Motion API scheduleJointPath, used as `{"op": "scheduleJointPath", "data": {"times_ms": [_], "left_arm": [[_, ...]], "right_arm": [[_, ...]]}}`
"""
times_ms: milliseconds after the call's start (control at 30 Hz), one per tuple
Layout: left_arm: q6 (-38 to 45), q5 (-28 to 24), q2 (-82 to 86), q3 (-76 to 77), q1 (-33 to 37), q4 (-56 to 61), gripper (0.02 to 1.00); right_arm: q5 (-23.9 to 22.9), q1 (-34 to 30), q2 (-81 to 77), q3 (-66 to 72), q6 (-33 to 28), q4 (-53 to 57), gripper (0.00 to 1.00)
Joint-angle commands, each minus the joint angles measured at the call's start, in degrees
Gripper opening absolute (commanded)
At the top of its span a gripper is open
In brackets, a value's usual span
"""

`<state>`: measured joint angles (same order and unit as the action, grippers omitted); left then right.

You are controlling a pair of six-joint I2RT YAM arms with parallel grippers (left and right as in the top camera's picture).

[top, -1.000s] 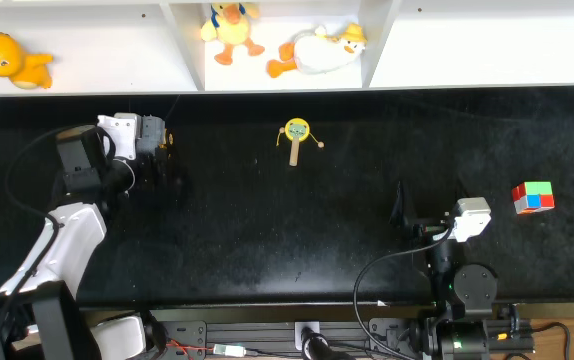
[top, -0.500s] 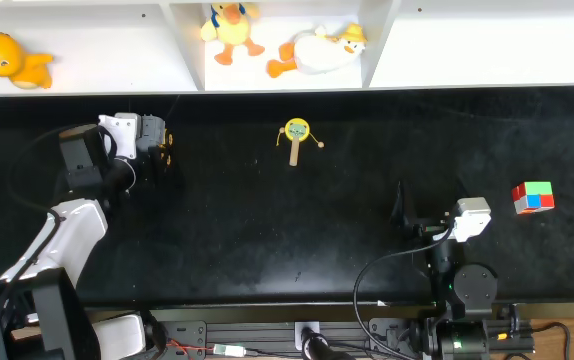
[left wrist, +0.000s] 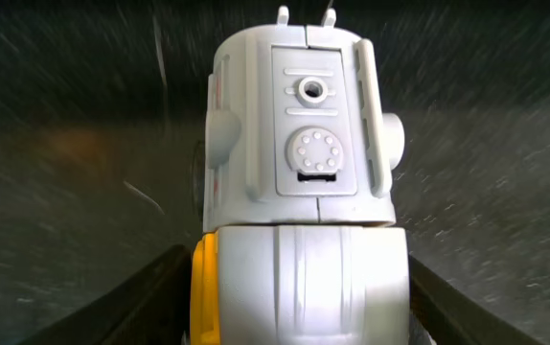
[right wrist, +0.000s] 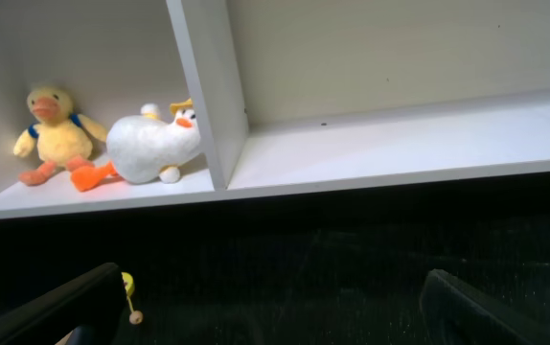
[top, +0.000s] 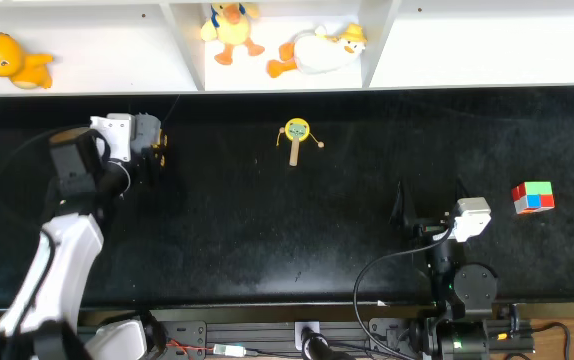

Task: Store Toys

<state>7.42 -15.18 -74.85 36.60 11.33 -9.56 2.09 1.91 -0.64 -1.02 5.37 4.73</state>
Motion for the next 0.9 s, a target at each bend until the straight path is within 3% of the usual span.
{"op": "scheduleJointPath", "data": {"times_ms": [33, 300, 900], "left_arm": [[-0.3, 0.5, 7.5, -0.3, -0.2, -0.9, 0.467], [-3.1, 0.7, 8.1, 2.8, -0.2, -0.9, 0.443], [-4.5, -0.3, -9.7, 21.8, -0.2, -2.4, 0.415]], "right_arm": [[-0.2, -0.1, 0.4, 0.7, 0.2, -0.3, 0.996], [-0.2, -0.1, 0.4, 0.7, 0.2, -0.3, 0.993], [-0.2, -0.1, 0.4, 0.7, 0.2, -0.3, 0.996]]}}
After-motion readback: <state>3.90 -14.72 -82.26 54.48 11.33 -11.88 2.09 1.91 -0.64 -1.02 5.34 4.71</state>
